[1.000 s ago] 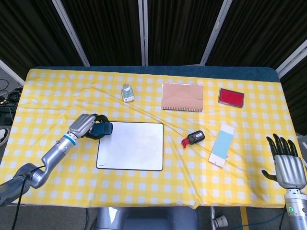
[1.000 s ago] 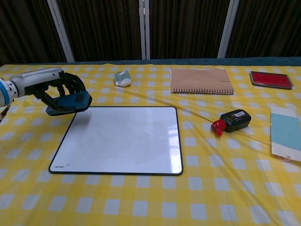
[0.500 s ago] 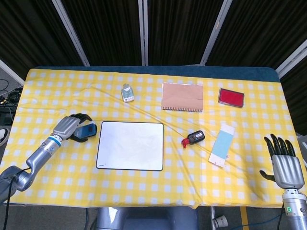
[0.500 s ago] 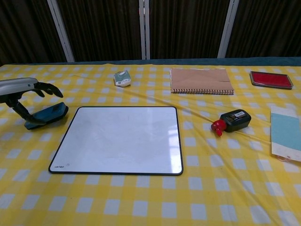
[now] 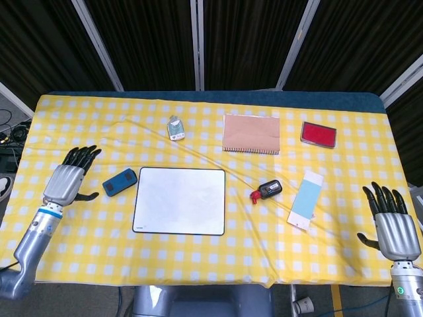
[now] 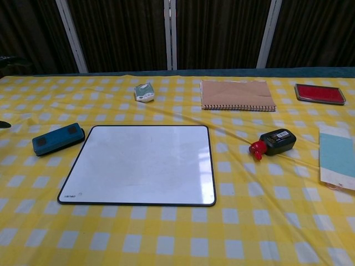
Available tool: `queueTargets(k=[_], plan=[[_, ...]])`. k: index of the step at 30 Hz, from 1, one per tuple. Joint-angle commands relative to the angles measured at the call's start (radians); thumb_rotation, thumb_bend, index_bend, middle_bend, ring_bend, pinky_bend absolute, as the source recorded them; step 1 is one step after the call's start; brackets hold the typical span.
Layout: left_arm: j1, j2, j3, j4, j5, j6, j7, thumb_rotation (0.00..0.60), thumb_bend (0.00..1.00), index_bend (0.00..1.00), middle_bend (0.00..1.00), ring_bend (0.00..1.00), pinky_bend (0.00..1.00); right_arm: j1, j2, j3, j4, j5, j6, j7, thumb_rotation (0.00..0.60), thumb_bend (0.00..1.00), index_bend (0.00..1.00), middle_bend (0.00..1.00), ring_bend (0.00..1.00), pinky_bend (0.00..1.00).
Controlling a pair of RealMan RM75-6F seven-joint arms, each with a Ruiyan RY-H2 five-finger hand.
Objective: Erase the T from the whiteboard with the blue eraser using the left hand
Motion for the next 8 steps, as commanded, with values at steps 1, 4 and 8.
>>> queueTargets(k=[1,4,8], plan=[[0.148,0.116,0.006,-0.239,-0.071,0.163,0.152,0.600,0.02,0.00,0.00,0.00,0.00,0.000,0.003,-0.001,-0.003,-0.007,0.002,0.007,0.600,0.00,0.00,0.00,0.00,0.00],[0.181,0.155,0.029,-0.301,-0.074,0.174,0.189,0.600,0.03,0.00,0.00,0.00,0.00,0.001,0.005,0.000,-0.005,-0.009,0.001,0.008,0.600,0.00,0.00,0.00,0.00,0.00],[0.214,0.173,0.050,-0.318,-0.046,0.189,0.186,0.600,0.03,0.00,0.00,0.00,0.00,0.004,0.004,-0.001,-0.007,-0.009,-0.003,0.005,0.600,0.00,0.00,0.00,0.00,0.00]])
